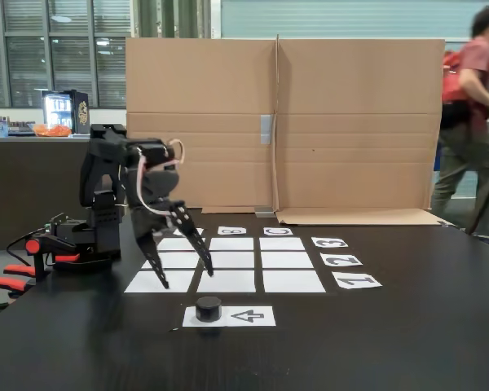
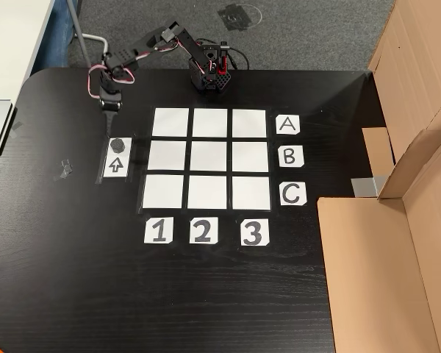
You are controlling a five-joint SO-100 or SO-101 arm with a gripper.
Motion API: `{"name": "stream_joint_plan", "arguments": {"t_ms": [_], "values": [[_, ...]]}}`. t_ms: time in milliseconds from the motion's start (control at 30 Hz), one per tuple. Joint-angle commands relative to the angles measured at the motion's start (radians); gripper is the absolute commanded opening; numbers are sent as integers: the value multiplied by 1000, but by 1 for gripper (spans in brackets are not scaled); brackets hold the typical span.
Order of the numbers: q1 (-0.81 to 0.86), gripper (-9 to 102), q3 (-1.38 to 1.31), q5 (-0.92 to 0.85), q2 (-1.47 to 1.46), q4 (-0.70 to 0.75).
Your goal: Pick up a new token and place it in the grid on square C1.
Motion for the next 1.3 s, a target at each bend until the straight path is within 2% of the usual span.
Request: {"name": "stream_joint_plan", "arguments": {"t_ms": [0, 400, 1067, 1133, 1167, 1200, 1267], "values": [[-26, 29, -20, -9, -40, -12], [-86, 29, -66, -64, -86, -3], [-41, 30, -152, -66, -184, -21], [-34, 23, -161, -55, -204, -34], [-31, 16, -169, -49, -216, -35], [-29, 4, -181, -40, -227, -35], [-26, -1, -190, -28, -239, -35]]}}
